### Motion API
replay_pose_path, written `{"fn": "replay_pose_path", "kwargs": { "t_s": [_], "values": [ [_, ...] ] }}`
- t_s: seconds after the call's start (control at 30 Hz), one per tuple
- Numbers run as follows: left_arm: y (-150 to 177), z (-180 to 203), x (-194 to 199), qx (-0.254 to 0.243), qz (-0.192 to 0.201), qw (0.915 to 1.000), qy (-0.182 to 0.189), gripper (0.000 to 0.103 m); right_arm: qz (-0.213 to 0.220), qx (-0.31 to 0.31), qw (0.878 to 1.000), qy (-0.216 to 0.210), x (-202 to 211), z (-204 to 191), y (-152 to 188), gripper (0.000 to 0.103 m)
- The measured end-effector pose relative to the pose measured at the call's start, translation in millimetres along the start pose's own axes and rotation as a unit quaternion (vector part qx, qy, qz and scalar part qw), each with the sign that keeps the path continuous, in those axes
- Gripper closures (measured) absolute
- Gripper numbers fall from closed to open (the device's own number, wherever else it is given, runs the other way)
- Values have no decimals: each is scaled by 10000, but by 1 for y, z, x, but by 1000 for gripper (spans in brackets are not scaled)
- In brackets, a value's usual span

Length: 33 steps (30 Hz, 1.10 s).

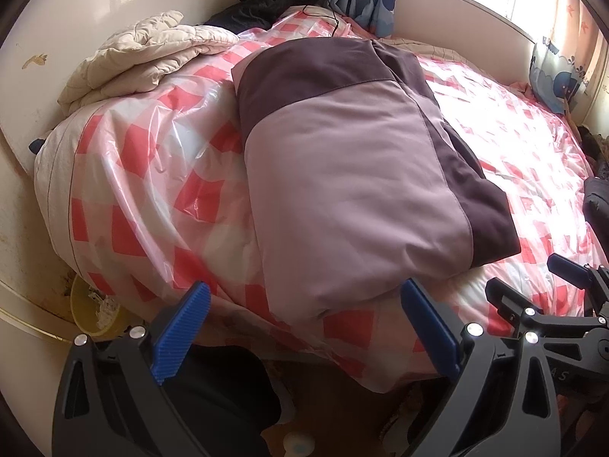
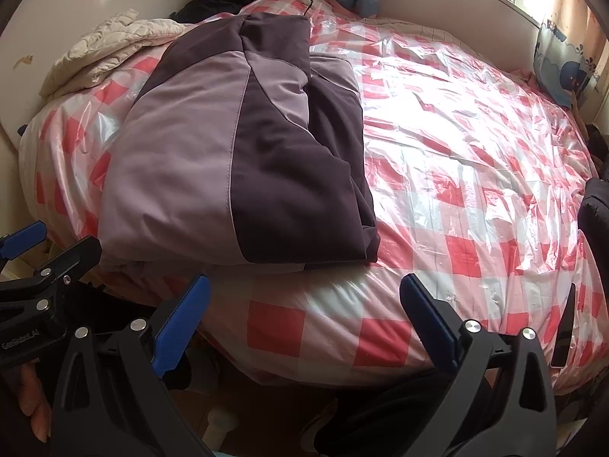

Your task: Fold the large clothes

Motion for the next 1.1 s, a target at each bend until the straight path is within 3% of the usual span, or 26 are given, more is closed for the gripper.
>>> {"fn": "replay_pose_path", "kwargs": {
  "t_s": [1.1],
  "values": [
    [3, -2, -11, 33, -158, 9998, 110, 7, -207, 23, 9998, -17, -9, -3, 4, 7]
  ]
}}
Point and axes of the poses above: each gripper's, at about its wrist camera, not at the fingertips, and x roughly against the way its jaws point, z to its right, y to its underside, the point moved 9 cm from there along -x, roughly the way its jaws point, and after that the axes turned 14 degrees about -x, right-handed, at the moved point
